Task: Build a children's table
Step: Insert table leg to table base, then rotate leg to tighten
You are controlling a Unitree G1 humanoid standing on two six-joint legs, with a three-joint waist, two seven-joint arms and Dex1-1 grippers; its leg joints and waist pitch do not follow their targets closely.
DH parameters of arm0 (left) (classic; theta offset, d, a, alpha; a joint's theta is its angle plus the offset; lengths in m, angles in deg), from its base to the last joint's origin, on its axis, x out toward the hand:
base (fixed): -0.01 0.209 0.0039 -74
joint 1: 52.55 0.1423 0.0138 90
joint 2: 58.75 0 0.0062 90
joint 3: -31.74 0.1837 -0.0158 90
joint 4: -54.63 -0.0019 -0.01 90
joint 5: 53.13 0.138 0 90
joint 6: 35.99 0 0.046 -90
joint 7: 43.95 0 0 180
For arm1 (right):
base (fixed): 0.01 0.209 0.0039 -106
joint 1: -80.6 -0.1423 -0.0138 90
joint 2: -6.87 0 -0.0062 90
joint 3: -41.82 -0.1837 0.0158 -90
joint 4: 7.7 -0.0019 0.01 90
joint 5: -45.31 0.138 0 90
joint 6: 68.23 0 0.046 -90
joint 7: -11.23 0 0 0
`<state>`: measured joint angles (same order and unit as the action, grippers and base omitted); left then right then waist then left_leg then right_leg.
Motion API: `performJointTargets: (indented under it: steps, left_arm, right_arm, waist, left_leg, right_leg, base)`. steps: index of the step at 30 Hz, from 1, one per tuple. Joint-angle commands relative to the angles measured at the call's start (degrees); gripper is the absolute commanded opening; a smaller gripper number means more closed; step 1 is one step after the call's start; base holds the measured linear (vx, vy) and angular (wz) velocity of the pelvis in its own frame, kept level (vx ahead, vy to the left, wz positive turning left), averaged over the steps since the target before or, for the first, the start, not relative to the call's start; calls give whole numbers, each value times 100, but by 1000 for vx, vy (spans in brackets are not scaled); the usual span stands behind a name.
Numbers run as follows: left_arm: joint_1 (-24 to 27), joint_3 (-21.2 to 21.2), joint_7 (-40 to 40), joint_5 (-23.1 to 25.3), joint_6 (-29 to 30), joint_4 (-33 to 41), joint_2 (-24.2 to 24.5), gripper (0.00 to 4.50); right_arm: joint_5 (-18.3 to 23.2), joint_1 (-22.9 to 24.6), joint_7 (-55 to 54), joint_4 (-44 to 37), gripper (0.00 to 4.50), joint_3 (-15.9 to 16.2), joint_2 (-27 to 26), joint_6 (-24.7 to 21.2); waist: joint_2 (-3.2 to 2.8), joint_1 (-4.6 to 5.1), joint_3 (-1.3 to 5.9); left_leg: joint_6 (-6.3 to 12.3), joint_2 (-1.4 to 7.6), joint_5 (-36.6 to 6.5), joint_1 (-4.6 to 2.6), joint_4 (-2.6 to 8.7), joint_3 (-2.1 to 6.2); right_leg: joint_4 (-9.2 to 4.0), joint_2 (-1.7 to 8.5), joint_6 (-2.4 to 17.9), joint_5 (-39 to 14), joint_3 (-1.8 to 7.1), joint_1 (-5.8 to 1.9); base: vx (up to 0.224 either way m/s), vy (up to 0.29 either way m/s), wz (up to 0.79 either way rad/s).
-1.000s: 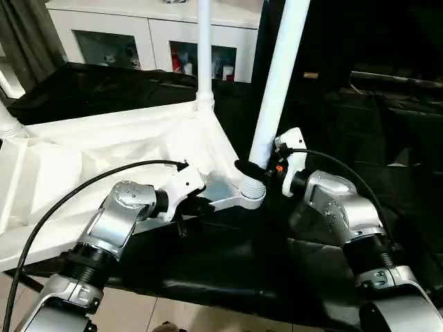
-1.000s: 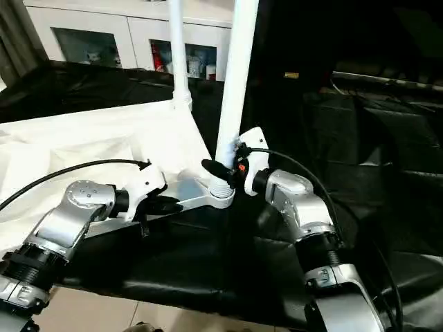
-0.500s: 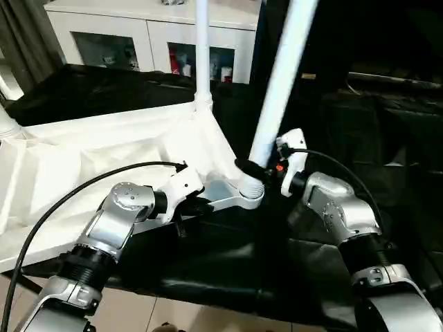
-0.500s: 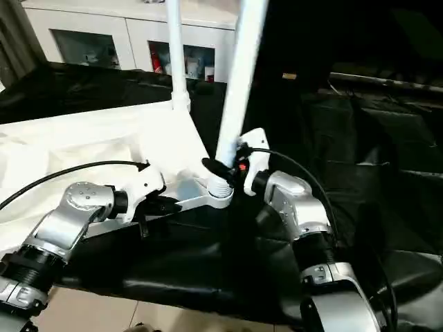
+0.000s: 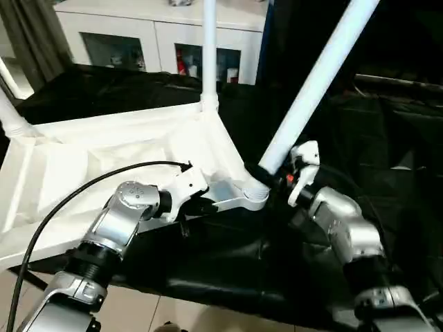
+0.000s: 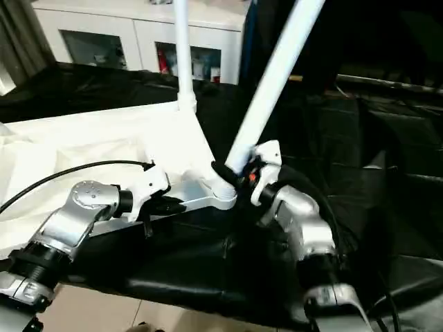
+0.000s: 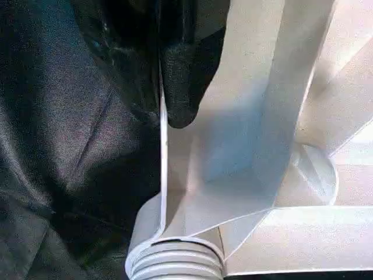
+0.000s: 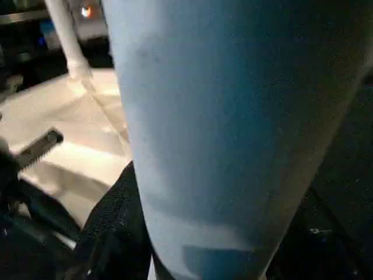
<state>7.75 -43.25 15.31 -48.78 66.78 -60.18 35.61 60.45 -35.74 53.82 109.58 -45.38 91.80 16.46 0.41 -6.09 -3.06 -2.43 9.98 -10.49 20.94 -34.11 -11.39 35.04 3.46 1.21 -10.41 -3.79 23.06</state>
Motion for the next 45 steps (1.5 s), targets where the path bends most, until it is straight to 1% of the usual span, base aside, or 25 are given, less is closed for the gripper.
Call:
performJointTargets:
  steps: [1,7,9,11,14,18,20,21,24,25,29,31,33,34,35,36,37,38,39,40,41,42,43,44,45]
  left_arm:
    - [-40,-79,-101,-135,-181,-164,-47,0]
    - [-87,-40,-74,-118,-261,-252,-45,0]
    - [-92,-2,-39,-89,-316,-261,-19,0]
    - [-94,65,46,-45,-418,-273,37,0]
    - [-99,118,203,-59,-545,-275,83,0]
    - [-117,190,616,-172,-640,-157,187,0]
    - [-125,203,716,-218,-648,-120,211,0]
    - [-135,218,885,-290,-645,-42,254,0]
    - [-147,252,1241,-442,-622,92,346,0]
    - [-146,257,1302,-466,-635,103,359,0]
    - [-180,237,1299,-443,-692,21,342,0]
    - [-255,228,1088,-295,-726,-169,295,0]
    - [-376,199,698,-110,-651,-447,197,0]
    - [-504,129,332,-23,-519,-695,72,0]
    - [-615,64,37,19,-361,-888,-38,0]
    - [-615,64,37,19,-361,-888,-38,0]
    - [-797,-25,-340,24,-165,-1145,-235,0]
    - [-797,-25,-340,24,-165,-1145,-235,0]
    - [-873,-55,-481,14,-92,-1243,-318,0]
    - [-968,-91,-662,8,-12,-1368,-430,0]
    - [-1052,-127,-828,5,72,-1482,-529,0]
    - [-1074,-137,-872,4,94,-1511,-555,0]
    - [-1260,-240,-1279,-4,294,-1770,-779,0]
    - [-1463,-365,-1780,2,509,-2047,-1027,0]
    - [-1463,-365,-1780,2,509,-2047,-1027,0]
  right_arm:
    - [-343,128,93,70,191,335,122,-175]
    - [-551,-93,402,266,191,663,228,-471]
    - [-638,-117,610,330,191,822,305,-530]
    - [-739,-165,785,516,191,952,358,-532]
    - [-703,-210,920,684,191,961,330,-566]
    - [-620,-129,1339,711,191,997,381,-363]
    - [-601,-105,1429,696,191,1000,408,-324]
    - [-539,-49,1539,650,191,968,453,-293]
    - [-398,76,1740,541,191,889,534,-260]
    - [-380,113,1769,506,191,878,549,-249]
    - [-362,201,1833,465,191,820,545,-186]
    - [-430,203,1729,548,191,773,510,-116]
    - [-566,86,1290,816,191,678,416,-82]
    - [-701,-143,591,1243,191,520,294,-106]
    - [-773,-311,92,1558,191,412,212,-121]
    - [-773,-311,92,1558,191,412,212,-121]
    - [-807,-573,-666,2021,191,248,77,-228]
    - [-807,-573,-666,2021,191,248,77,-228]
    - [-806,-652,-901,2157,191,191,34,-278]
    - [-795,-764,-1254,2351,191,98,-28,-308]
    - [-774,-861,-1573,2518,191,12,-80,-325]
    - [-765,-888,-1661,2563,191,-12,-94,-330]
    - [-735,-1090,-2338,2903,191,-176,-191,-340]
    - [-726,-1282,-2976,3219,191,-313,-284,-330]
    - [-726,-1282,-2976,3219,191,-313,-284,-330]
  waist:
    - [104,-22,340]
    - [131,-11,325]
    - [136,-17,332]
    - [116,-30,341]
    - [133,-33,340]
    - [161,-35,336]
    - [152,-29,331]
    - [131,-31,335]
    - [154,-37,337]
    - [145,-43,343]
    - [141,-44,337]
    - [146,-35,327]
    - [156,-32,312]
    - [148,-6,261]
    - [165,19,265]
    - [156,38,259]
    - [172,67,262]
    - [190,95,256]
    - [162,92,260]
    - [179,113,269]
    - [168,109,263]
    - [170,119,252]
    - [157,115,251]
    - [136,158,243]
    - [102,174,262]
  left_leg:
    - [201,336,-1073,-67,412,187]
    - [189,341,-1170,-76,422,195]
    - [199,347,-1137,-73,421,196]
    - [215,351,-1107,-72,421,199]
    - [199,350,-1186,-79,430,197]
    - [126,370,-1454,-114,456,212]
    - [64,384,-1561,-131,476,225]
    - [24,392,-1628,-146,482,231]
    - [6,392,-1726,-156,491,224]
    - [4,394,-1715,-150,490,221]
    - [-22,395,-1714,-151,494,226]
    - [-44,389,-1801,-157,495,228]
    - [-46,382,-1870,-174,494,227]
    - [-122,365,-2214,-233,498,249]
    - [-203,357,-2353,-254,494,283]
    - [-239,353,-2432,-272,491,290]
    - [-286,352,-2531,-280,492,326]
    - [-286,355,-2578,-289,492,321]
    - [-298,355,-2619,-294,486,341]
    - [-269,360,-2662,-296,502,342]
    - [-267,357,-2681,-299,505,342]
    - [-251,336,-2782,-335,477,336]
    - [-245,336,-2827,-348,471,339]
    - [-272,338,-2945,-366,485,346]
    - [-343,347,-3137,-402,494,363]
  right_leg:
    - [-485,577,868,-1953,320,-244]
    - [-512,585,816,-2191,323,-235]
    - [-496,580,818,-2112,325,-238]
    - [-484,582,835,-1990,326,-241]
    - [-488,583,889,-1914,326,-242]
    - [-523,600,811,-2227,327,-230]
    - [-520,593,830,-2259,325,-216]
    - [-519,594,860,-2219,327,-210]
    - [-520,591,907,-2113,334,-222]
    - [-513,593,932,-2047,337,-225]
    - [-512,597,981,-2031,335,-227]
    - [-532,600,961,-2189,335,-219]
    - [-560,602,918,-2394,333,-199]
    - [-632,607,792,-3081,310,-147]
    - [-657,634,678,-3491,286,-144]
    - [-686,635,622,-3668,272,-126]
    - [-714,650,523,-3862,238,-128]
    - [-744,650,492,-3922,223,-128]
    - [-749,659,472,-3923,206,-125]
    - [-769,656,477,-3774,199,-130]
    - [-778,655,479,-3768,196,-120]
    - [-822,655,442,-3902,178,-81]
    - [-845,667,419,-3943,171,-80]
    - [-861,635,404,-3923,125,-74]
    - [-852,602,405,-3740,62,-87]
  base:
    - [0,0,0]
    - [0,0,0]
    - [0,0,0]
    - [0,0,0]
    - [0,0,0]
    - [0,0,0]
    - [0,0,0]
    - [0,0,0]
    - [0,0,0]
    - [0,0,0]
    - [0,0,0]
    - [0,0,0]
    - [0,0,0]
    - [0,0,0]
    - [0,0,0]
    - [-54,8,-6]
    - [-54,8,-6]
    - [-54,18,-6]
    - [0,0,0]
    - [0,0,0]
    - [0,0,0]
    - [0,0,0]
    - [0,0,0]
    - [0,0,0]
    - [-63,64,-3]
